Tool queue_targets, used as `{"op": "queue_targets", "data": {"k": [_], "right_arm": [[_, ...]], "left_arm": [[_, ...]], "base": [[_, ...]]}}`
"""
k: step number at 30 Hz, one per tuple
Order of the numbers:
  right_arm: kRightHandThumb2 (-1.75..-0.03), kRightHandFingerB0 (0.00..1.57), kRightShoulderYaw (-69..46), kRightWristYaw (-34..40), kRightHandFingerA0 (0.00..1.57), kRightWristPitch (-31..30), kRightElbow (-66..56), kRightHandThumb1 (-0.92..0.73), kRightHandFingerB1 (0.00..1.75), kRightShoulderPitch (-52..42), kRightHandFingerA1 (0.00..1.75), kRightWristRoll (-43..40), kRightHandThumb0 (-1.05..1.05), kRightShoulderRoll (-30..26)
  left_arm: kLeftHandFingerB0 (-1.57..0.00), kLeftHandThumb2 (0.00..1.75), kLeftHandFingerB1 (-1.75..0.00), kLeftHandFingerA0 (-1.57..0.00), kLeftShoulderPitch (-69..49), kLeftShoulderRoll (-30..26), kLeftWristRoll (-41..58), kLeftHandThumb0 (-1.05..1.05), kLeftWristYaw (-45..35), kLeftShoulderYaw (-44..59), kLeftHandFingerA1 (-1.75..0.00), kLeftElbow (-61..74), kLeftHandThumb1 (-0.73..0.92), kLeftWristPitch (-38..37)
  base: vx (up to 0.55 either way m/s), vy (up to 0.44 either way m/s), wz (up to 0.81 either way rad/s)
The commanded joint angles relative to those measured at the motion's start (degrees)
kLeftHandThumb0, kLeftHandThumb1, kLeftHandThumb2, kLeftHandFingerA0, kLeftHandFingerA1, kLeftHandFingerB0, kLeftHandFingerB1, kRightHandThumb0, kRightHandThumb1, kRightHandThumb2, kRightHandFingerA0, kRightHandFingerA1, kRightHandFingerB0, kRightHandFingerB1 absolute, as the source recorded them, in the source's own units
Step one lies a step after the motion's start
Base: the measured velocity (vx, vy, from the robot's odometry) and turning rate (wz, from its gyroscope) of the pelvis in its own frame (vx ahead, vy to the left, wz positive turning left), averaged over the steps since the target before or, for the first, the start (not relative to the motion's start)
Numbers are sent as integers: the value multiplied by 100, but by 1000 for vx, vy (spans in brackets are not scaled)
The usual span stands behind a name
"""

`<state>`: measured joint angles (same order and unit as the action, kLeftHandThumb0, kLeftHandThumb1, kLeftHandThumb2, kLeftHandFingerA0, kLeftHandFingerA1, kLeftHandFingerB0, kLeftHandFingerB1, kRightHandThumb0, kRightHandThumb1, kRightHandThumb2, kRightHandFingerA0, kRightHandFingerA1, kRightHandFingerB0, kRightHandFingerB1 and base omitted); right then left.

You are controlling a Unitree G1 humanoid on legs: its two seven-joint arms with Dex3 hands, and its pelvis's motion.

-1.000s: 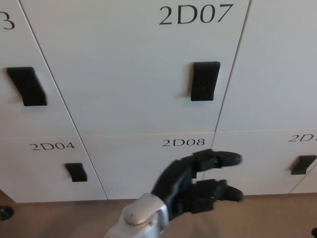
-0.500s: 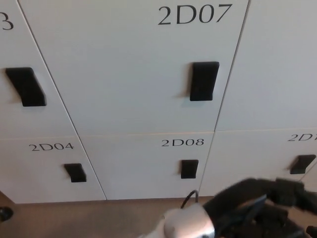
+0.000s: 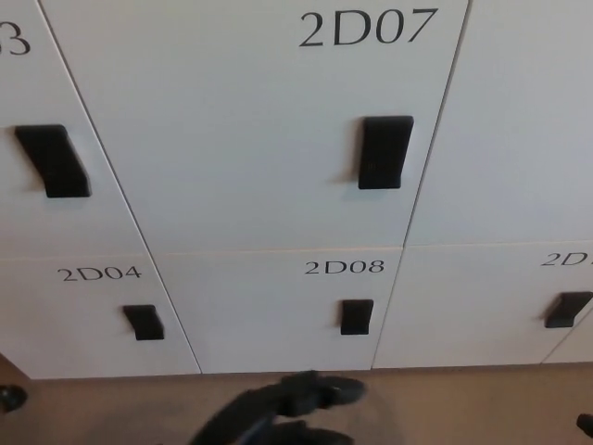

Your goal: The robot walks towards an open cabinet and lifts its left hand to push the door towards the right to close it.

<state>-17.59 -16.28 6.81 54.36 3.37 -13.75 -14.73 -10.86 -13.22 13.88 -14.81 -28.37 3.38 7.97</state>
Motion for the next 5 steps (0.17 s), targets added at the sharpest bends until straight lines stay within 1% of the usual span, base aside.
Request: {"op": "queue_targets", "data": {"k": [1, 5], "right_arm": [[-65, 43, -615, -186, 56, -319, 27, -78, 43, 120, 47, -637, -46, -151], [-65, 43, -675, -175, 55, -335, 35, -77, 42, 163, 46, -649, -48, -151]], "left_arm": [[-28, 63, -32, -34, -936, -303, 2185, -47, -22, 3097, -37, -424, 79, 539], [-29, 63, -32, -35, -830, -192, 2313, -49, 3, 3394, -38, -523, 78, 672]], "base": [[0, 0, 0], [0, 0, 0]]}}
